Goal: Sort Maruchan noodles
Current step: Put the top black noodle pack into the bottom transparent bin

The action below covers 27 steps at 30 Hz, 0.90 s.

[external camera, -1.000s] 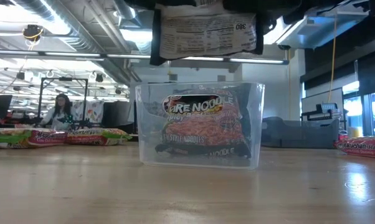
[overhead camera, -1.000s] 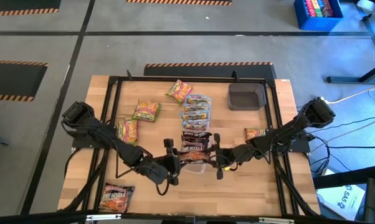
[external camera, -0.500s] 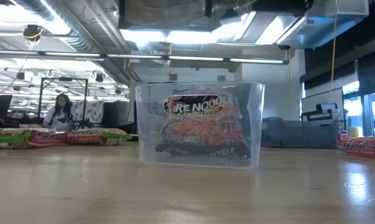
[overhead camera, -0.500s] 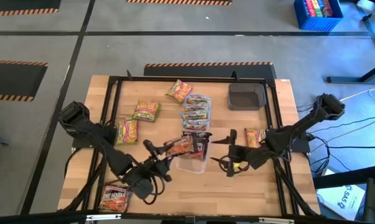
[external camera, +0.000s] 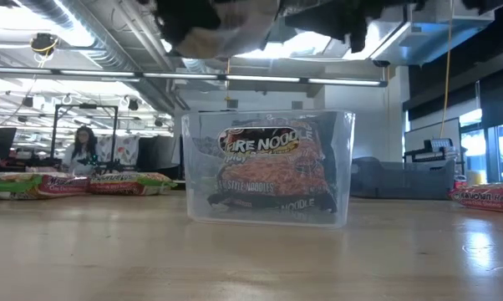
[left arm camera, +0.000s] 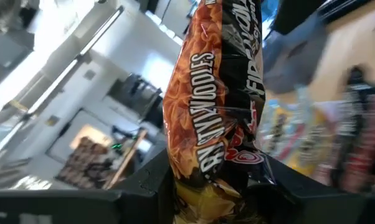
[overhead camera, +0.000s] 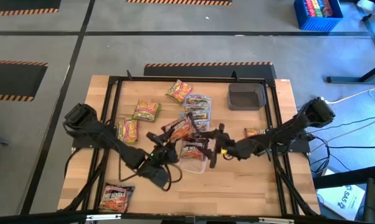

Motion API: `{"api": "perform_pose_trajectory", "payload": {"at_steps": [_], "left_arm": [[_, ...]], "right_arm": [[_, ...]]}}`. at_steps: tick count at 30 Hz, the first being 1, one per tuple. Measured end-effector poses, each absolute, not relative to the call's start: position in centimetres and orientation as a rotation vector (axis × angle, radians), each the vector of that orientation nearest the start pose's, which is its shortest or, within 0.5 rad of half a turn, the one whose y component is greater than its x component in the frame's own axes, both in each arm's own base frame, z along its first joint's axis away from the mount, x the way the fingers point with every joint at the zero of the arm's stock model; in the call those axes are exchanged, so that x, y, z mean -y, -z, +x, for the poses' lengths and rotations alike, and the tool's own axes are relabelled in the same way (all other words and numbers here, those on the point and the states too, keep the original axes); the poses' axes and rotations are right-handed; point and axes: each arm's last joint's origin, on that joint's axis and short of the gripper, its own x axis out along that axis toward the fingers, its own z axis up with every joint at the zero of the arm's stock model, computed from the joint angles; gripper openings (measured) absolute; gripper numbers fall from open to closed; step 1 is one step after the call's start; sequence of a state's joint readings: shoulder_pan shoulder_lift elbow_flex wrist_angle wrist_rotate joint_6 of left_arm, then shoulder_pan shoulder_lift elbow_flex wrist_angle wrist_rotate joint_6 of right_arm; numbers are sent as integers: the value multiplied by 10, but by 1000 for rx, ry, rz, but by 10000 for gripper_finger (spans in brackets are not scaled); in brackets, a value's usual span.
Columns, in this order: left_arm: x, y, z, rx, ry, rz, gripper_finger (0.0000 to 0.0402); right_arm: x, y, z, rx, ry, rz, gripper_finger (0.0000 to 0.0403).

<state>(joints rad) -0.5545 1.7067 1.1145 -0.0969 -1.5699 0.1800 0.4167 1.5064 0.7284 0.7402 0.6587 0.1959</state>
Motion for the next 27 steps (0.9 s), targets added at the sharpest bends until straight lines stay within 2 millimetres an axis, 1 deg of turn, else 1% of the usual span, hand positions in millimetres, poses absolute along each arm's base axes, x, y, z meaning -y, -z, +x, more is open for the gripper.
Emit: {"api": "perform_pose_trajectory", "payload": {"at_steps": [4, 7, 12, 15, 18, 22, 24, 27], "left_arm": [[133, -236, 319, -492, -1014, 811, 143], [125, -236, 323, -516, -1032, 825, 143], [117, -236, 327, -531, -1039, 817, 143], [115, -237, 328, -537, -1043, 822, 143], [113, -237, 329, -545, -1048, 829, 143], [110, -238, 332, -559, -1043, 835, 143], [107, -237, 334, -576, -990, 840, 142], [104, -237, 338, -601, -928, 858, 142]], "right_arm": [[-95, -239, 298, 67, 238, 298, 269], [-83, -240, 302, 99, 251, 401, 269], [-55, -242, 309, 155, 312, 540, 269], [-40, -243, 311, 189, 342, 630, 269], [-26, -242, 313, 195, 356, 667, 269], [-10, -242, 314, 226, 394, 726, 269], [-5, -245, 316, 243, 392, 771, 269], [0, -248, 323, 250, 362, 786, 269]]}}
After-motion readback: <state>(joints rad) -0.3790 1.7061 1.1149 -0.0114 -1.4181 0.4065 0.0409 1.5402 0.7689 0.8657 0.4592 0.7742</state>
